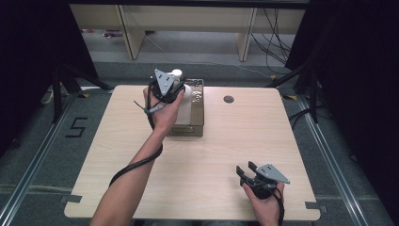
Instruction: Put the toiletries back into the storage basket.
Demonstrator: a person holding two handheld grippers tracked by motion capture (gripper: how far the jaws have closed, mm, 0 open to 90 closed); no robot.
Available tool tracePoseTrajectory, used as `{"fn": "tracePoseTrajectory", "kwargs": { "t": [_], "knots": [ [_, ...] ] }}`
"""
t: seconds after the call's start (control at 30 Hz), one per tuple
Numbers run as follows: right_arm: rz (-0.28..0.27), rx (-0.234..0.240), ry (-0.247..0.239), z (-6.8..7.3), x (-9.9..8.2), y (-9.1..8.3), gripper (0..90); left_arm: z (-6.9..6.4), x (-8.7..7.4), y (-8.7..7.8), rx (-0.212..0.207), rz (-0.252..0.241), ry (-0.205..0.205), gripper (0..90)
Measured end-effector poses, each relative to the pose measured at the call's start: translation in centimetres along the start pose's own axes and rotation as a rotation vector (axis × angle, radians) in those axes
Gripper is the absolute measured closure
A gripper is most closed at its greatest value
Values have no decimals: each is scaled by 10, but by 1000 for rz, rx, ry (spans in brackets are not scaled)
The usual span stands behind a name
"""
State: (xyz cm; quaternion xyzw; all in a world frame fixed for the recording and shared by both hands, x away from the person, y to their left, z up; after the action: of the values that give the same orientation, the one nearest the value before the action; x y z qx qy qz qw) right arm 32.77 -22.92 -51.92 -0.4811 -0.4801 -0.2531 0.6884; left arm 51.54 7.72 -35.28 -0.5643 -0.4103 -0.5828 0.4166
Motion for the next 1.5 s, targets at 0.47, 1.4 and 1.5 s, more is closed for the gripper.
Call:
{"fn": "tracePoseTrajectory", "kwargs": {
  "t": [0.47, 1.4, 1.5],
  "knots": [
    [1, -10, -18, -1, 0, 0, 461, 0, -10, 0, -2, 35, -12, 590],
    [9, -17, -28, -1, 0, -1, 459, 1, -26, 1, -10, 74, -31, 589],
    [10, -17, -28, -1, 0, -1, 459, 2, -26, 1, -6, 75, -33, 589]
  ]
}}
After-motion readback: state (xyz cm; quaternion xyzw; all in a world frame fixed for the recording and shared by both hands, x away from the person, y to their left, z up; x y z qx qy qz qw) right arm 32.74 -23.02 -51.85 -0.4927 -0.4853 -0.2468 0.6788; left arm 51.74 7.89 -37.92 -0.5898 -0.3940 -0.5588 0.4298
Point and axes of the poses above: each handheld gripper's, and its own axes: y roughly forward along the jaws, x roughly out of its top, z roughly to its left, the point moved 1 cm from there along y, roughly forward along the jaws, and after that the axes turned 3 degrees about -y, right-handed, at the moved point
